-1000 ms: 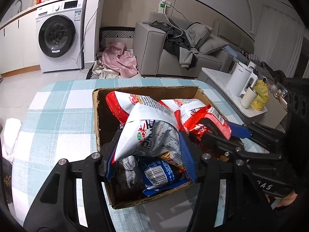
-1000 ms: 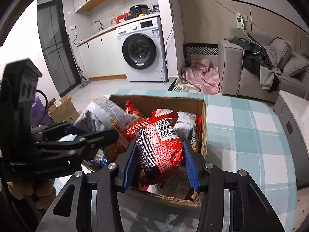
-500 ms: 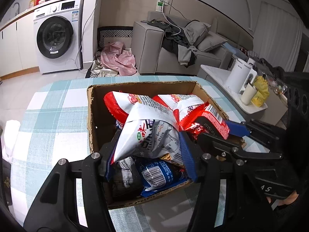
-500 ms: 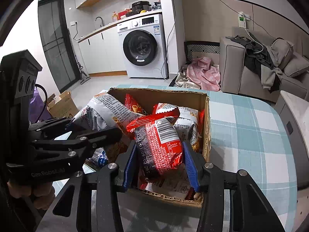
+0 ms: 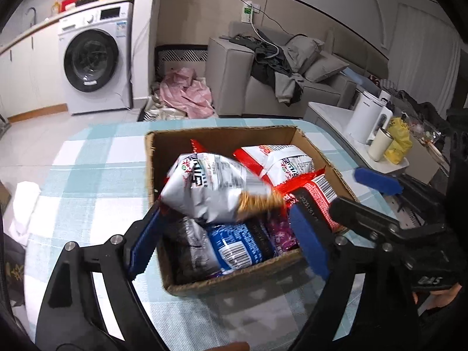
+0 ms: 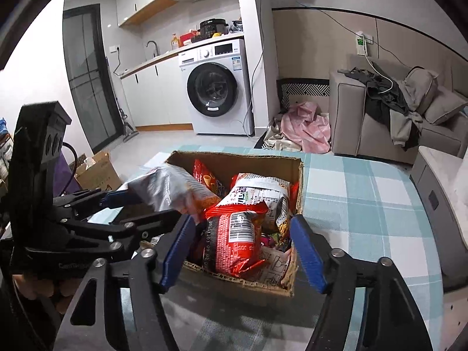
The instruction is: Organize snacks
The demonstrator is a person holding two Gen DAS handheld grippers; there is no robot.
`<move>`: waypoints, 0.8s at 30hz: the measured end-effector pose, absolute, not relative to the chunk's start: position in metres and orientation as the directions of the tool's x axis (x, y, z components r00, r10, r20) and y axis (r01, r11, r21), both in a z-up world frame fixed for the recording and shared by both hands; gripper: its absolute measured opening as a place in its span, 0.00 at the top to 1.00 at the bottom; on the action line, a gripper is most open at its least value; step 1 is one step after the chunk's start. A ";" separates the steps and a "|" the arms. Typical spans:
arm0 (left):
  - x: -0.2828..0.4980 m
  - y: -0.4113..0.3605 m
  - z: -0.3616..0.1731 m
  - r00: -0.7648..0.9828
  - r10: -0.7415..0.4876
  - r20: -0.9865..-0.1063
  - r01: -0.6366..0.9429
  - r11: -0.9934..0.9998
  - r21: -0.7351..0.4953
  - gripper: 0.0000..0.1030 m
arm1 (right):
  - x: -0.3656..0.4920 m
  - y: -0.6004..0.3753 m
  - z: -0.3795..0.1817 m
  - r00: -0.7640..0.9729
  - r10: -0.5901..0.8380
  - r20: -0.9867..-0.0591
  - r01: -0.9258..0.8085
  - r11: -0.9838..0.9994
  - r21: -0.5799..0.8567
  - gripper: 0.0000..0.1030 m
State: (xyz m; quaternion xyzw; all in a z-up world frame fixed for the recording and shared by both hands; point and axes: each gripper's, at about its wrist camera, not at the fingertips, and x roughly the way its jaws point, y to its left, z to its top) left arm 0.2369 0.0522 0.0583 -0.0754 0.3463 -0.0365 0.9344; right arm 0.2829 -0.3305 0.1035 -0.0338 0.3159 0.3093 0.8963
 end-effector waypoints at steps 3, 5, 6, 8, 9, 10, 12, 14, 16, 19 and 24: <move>0.225 0.052 0.063 0.771 -0.117 -0.626 0.016 0.986 -0.164 0.10 | 0.277 -0.336 0.107 0.614 0.543 -0.573 -0.576 0.804 0.145 0.10; 0.216 0.054 0.067 0.787 -0.090 -0.611 -0.003 0.989 -0.149 0.01 | 0.272 -0.340 0.109 0.623 0.542 -0.565 -0.568 0.809 0.149 0.03; 0.210 0.055 0.069 0.798 -0.077 -0.598 -0.012 0.990 -0.143 0.01 | 0.269 -0.343 0.110 0.629 0.545 -0.555 -0.566 0.810 0.154 0.01; 0.202 0.059 0.071 0.806 -0.082 -0.587 -0.008 0.989 -0.149 0.01 | 0.262 -0.349 0.112 0.644 0.546 -0.536 -0.563 0.813 0.150 0.00; 0.197 0.060 0.072 0.806 -0.083 -0.585 -0.008 0.988 -0.151 0.01 | 0.258 -0.350 0.112 0.650 0.543 -0.532 -0.561 0.815 0.147 0.00; 0.193 0.061 0.072 0.810 -0.080 -0.581 -0.009 0.989 -0.149 0.01 | 0.255 -0.352 0.113 0.653 0.543 -0.527 -0.560 0.815 0.146 0.00; 0.182 0.062 0.072 0.821 -0.069 -0.567 -0.011 0.991 -0.136 0.01 | 0.248 -0.355 0.113 0.658 0.547 -0.518 -0.560 0.815 0.148 0.00; 0.173 0.063 0.072 0.829 -0.055 -0.557 -0.017 0.992 -0.124 0.01 | 0.241 -0.359 0.111 0.662 0.554 -0.505 -0.563 0.812 0.154 0.00; 0.162 0.061 0.071 0.839 -0.049 -0.543 -0.014 0.994 -0.111 0.01 | 0.234 -0.361 0.109 0.665 0.559 -0.495 -0.566 0.810 0.154 0.00; 0.146 0.059 0.070 0.862 -0.029 -0.507 -0.022 0.995 -0.095 0.01 | 0.224 -0.366 0.105 0.675 0.567 -0.473 -0.569 0.807 0.157 0.00; 0.126 0.060 0.063 0.888 -0.005 -0.459 -0.050 0.993 -0.109 0.01 | 0.211 -0.373 0.093 0.683 0.594 -0.426 -0.583 0.794 0.171 0.00</move>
